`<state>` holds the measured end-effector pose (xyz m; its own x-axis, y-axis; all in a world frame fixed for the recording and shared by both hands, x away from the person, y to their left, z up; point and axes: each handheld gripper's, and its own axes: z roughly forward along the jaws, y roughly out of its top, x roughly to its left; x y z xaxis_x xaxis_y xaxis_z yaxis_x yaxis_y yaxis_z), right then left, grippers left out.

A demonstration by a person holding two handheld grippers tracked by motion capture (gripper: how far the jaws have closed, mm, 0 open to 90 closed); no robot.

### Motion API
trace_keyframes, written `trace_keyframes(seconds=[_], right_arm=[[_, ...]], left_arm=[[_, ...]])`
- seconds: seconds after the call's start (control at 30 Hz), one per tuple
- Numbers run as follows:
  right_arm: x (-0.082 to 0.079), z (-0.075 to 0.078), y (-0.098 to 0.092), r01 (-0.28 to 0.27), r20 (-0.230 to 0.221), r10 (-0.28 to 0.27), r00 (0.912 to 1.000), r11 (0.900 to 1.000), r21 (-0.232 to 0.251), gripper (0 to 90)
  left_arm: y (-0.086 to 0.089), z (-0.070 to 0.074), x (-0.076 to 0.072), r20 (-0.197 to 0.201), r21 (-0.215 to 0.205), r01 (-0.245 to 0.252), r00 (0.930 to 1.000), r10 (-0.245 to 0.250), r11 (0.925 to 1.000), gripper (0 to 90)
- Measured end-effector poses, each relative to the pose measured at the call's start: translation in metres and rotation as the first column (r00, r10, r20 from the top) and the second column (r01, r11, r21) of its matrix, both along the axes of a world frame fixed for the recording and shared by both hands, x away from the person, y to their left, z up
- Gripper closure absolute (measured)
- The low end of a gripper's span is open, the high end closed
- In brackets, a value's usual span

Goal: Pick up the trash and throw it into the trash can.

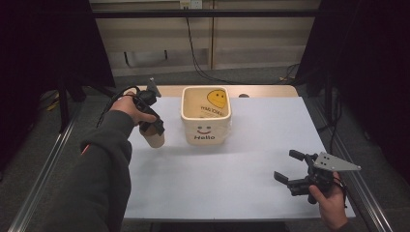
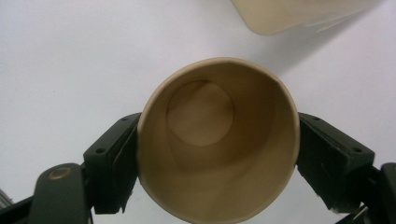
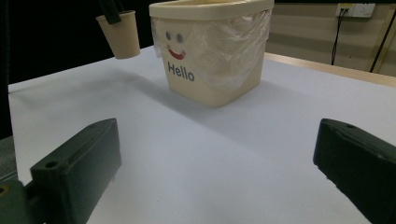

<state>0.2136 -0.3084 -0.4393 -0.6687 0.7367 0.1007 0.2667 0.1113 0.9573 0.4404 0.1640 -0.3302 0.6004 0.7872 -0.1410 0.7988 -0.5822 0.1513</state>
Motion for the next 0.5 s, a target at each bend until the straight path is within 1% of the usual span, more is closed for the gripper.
trace_keyframes(seconds=[0.13, 0.17, 0.2, 0.3, 0.33, 0.4, 0.5], right_arm=[[0.000, 0.000, 0.000, 0.000, 0.001, 0.000, 1.0000, 1.000, -0.001, 0.4], [0.000, 0.000, 0.000, -0.001, 0.000, 0.001, 1.0000, 1.000, 0.000, 0.4], [0.000, 0.000, 0.000, -0.001, 0.000, 0.001, 1.0000, 1.000, 0.000, 0.4], [0.000, 0.000, 0.000, -0.003, 0.004, 0.003, 1.0000, 1.000, -0.001, 0.4], [0.000, 0.000, 0.000, -0.004, 0.004, 0.004, 1.0000, 1.000, -0.001, 0.4], [0.000, 0.000, 0.000, -0.001, -0.001, 0.001, 1.0000, 1.000, -0.001, 0.4], [0.000, 0.000, 0.000, -0.001, 0.003, 0.001, 1.0000, 1.000, -0.001, 0.4]], left_arm=[[-0.001, 0.015, -0.001, 0.001, 0.005, 0.007, 1.0000, -0.007, 1.0000, 20.4], [-0.001, 0.017, -0.001, 0.009, 0.004, 0.012, 0.9999, -0.012, 0.9999, 20.4], [-0.002, 0.021, -0.001, 0.009, 0.003, 0.015, 0.9998, -0.015, 0.9999, 20.4], [-0.004, 0.030, -0.002, 0.011, 0.003, 0.012, 0.9999, -0.012, 0.9999, 20.4], [-0.004, 0.033, -0.002, 0.022, 0.001, 0.010, 0.9997, -0.010, 1.0000, 20.4], [-0.005, 0.038, -0.002, 0.023, 0.001, 0.015, 0.9996, -0.015, 0.9999, 20.5], [-0.006, 0.046, -0.002, 0.023, 0.003, 0.021, 0.9995, -0.021, 0.9998, 20.6]])
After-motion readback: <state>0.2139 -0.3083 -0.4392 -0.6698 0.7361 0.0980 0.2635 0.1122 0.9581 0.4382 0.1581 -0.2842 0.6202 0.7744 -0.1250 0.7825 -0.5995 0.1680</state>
